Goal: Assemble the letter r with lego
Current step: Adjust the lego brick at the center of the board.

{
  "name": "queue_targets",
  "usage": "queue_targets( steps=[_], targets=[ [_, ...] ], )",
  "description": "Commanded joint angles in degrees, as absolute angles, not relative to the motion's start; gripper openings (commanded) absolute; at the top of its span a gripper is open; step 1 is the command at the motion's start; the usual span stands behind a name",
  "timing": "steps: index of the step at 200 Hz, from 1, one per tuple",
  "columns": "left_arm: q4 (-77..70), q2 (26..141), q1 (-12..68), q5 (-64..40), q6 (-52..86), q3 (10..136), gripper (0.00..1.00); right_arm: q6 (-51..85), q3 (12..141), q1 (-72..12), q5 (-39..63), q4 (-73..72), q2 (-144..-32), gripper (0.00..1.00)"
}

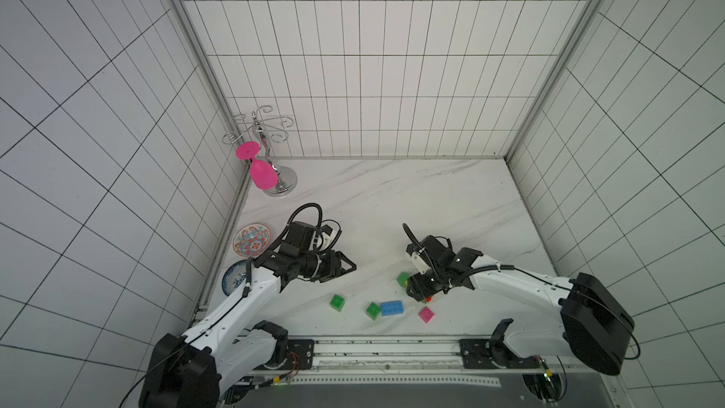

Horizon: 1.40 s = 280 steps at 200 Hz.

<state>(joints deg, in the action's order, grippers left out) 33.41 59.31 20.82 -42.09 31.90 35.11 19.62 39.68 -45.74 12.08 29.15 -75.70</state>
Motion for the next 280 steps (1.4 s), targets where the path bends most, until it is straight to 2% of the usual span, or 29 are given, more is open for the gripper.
queue_targets(
  steps=[1,45,103,173,225,257,280],
  targets=[
    [31.7,59.7,20.7,-42.6,31.9,36.1,0.55,17.9,39.5,-45.4,9.9,29.9,-73.4,0.66],
    [30.9,60.4,20.7,-42.7,32.3,35.8,0.54,17.9,37.5,-45.5,9.9,26.1,-70.0,0.65],
    [30.5,61.0,20.7,-43.5,31.9,35.4,0.54,25.8,35.3,-48.2,6.6,21.3,-68.3,0.6],
    [33.6,61.7,20.7,-43.9,28.6,35.9,0.54,29.2,32.6,-51.3,2.4,17.1,-70.7,0.62],
    [32.7,62.1,20.7,-44.0,28.7,35.0,0.54,28.6,32.5,-51.2,2.8,16.4,-72.3,0.58],
    [32.6,63.3,20.7,-44.2,28.3,35.5,0.54,28.5,32.8,-51.0,3.5,16.2,-73.3,0.5],
    [32.6,63.8,20.7,-44.3,28.0,35.7,0.54,28.3,32.7,-50.4,4.6,15.8,-73.4,0.32]
  ],
)
